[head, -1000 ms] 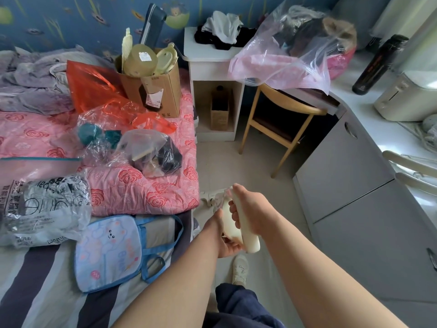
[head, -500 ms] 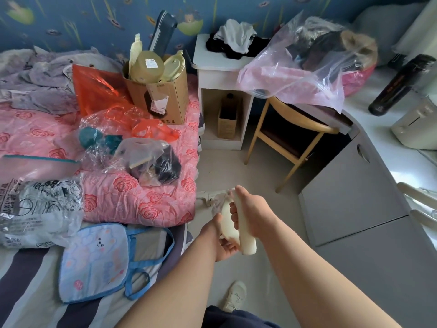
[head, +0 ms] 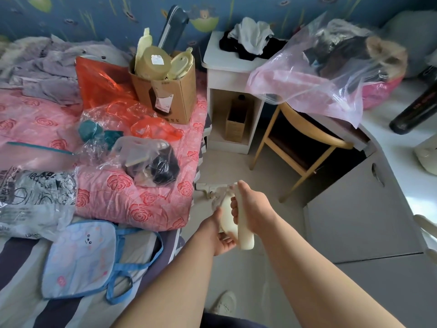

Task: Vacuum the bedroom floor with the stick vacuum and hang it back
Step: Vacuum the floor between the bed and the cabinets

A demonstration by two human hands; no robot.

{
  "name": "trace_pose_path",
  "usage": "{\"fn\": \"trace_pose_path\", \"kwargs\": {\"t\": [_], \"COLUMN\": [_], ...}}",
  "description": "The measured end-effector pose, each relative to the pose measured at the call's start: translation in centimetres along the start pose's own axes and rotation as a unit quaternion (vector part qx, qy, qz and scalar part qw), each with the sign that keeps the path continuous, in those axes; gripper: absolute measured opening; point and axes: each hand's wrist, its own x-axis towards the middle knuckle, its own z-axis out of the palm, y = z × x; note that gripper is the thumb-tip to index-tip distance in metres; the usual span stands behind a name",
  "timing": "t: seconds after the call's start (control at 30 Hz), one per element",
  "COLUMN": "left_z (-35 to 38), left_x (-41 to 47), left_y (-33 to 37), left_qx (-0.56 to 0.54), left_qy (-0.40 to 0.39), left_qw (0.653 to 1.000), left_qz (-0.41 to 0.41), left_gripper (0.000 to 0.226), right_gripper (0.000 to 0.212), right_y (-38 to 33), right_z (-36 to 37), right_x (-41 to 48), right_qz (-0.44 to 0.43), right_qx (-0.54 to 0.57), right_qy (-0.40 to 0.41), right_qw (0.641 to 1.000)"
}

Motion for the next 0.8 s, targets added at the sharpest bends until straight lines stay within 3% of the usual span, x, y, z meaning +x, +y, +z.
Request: {"fn": "trace_pose_path", "kwargs": {"t": [0.8], "left_z": [2.0], "left_x": [2.2], "left_y": [5.6], "left_qx": [0.034], "left_qy": [-0.002], "left_qw": [0.999], "left_qz": [-0.011], "left_gripper": [0.048], "right_gripper": [0.037], "right_y": [-4.2], "right_z": [2.2], "right_x": [3.4], "right_qz": [0.015], "right_qx": [0.004], "right_qy": [0.041], "right_qw": [0.999]}}
